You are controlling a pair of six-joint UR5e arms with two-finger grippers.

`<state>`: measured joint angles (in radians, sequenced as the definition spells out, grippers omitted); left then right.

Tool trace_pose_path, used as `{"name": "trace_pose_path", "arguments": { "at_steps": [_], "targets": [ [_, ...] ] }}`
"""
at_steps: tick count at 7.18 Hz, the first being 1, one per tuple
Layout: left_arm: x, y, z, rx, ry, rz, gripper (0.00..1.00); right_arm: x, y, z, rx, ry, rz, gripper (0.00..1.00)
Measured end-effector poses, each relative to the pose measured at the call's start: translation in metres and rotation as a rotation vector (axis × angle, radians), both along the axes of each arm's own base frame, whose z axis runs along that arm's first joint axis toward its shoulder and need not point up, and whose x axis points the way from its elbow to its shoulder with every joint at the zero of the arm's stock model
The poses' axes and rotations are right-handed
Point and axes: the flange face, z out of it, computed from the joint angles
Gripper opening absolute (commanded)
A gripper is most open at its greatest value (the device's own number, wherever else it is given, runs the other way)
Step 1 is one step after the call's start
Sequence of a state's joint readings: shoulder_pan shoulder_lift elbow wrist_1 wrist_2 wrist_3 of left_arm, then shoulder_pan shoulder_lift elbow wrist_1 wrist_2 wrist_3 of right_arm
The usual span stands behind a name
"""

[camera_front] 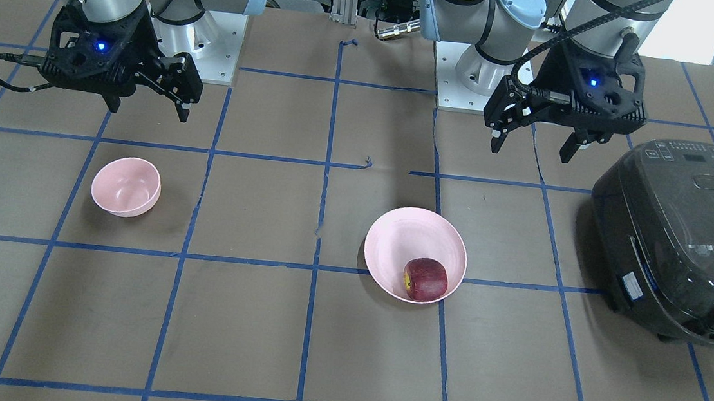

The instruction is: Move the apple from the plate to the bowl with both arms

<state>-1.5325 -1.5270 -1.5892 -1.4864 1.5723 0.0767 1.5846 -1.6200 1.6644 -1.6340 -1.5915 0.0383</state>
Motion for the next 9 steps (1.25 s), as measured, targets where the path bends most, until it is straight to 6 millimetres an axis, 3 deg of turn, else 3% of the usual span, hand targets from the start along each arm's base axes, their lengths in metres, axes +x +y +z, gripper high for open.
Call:
{"name": "trace_pose_path", "arguments": {
  "at_steps": [3,5,7,8,9],
  "targets": [
    [0.0,-0.001,-0.001,0.001,0.0,0.0,1.0,-0.009,-0.01,-0.005,-0.013,0.001,-0.006,1.0],
    [0.0,-0.001,-0.002,0.001,0.0,0.0,1.0,-0.036,-0.028,-0.03,0.042,0.0,-0.051,1.0],
    [0.0,-0.003,-0.003,0.003,0.0,0.0,1.0,-0.105,-0.053,-0.073,0.131,-0.018,-0.093,1.0],
    [0.0,-0.005,-0.005,0.005,0.001,0.001,1.0,-0.147,-0.055,-0.102,0.175,-0.045,-0.082,1.0],
    [-0.001,-0.007,-0.008,0.009,0.008,0.003,1.0,-0.173,-0.051,-0.133,0.204,-0.065,-0.073,1.0]
  ]
}}
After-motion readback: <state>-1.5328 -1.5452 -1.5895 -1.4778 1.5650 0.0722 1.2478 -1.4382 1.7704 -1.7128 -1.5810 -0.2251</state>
